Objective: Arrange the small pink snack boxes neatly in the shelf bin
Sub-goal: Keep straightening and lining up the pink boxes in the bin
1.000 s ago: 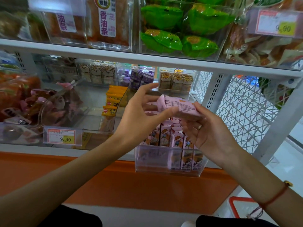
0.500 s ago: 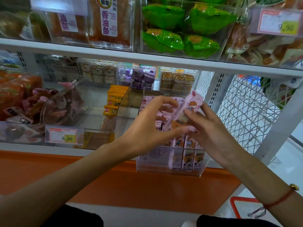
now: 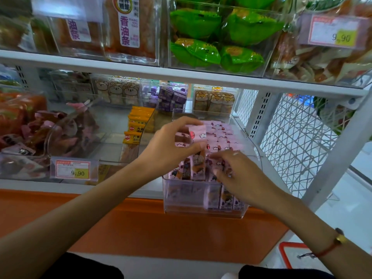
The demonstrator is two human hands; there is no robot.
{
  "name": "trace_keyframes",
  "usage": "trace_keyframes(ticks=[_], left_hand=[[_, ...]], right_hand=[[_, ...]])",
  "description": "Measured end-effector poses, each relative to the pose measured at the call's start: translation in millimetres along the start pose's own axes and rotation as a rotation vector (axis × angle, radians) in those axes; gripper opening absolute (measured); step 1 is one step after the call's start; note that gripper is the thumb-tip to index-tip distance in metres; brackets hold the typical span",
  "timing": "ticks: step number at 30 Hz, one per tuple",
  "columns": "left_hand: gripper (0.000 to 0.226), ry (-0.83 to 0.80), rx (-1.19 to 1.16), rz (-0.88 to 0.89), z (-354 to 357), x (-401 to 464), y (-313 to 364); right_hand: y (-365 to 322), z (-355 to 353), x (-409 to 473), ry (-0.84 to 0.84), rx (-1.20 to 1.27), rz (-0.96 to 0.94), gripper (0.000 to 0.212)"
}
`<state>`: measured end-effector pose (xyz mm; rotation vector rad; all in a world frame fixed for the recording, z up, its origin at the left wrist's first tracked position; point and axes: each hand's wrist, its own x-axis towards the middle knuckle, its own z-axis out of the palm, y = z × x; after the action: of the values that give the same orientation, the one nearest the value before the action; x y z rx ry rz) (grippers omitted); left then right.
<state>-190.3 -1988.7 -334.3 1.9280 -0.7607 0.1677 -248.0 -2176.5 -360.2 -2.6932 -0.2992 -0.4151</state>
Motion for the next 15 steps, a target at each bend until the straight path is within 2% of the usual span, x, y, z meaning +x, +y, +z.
trace_keyframes(ticks=[2,6,9,11,13,15], left_hand=[[0.040,-0.095,0.045,-0.021,5,1,-4],[0.030,-0.245,0.070,-0.018,19,6,-6],[0.025,-0.237,0.161,-0.014,26,13,-7],[0.024,-0.217,0.233,0.015,27,15,-8],[0.027,-0.249,0.467,0.091,29,14,-12],[0.029,-0.273,0.706,0.183,30,14,-15]], right_hand=[[2,3,-1,-0.029,-0.114,-0.050,0.034],[2,2,-2,-0.016,-0.190,-0.083,0.026],[0,0,-2,-0.006,-0.175,-0.050,0.025],[-2,-4,-3,0.085,-0.147,-0.012,0.031],[-2,-9,-3,0.154,-0.163,0.000,0.036],[-1,-12,-4,0.152,-0.173,0.003,0.035]])
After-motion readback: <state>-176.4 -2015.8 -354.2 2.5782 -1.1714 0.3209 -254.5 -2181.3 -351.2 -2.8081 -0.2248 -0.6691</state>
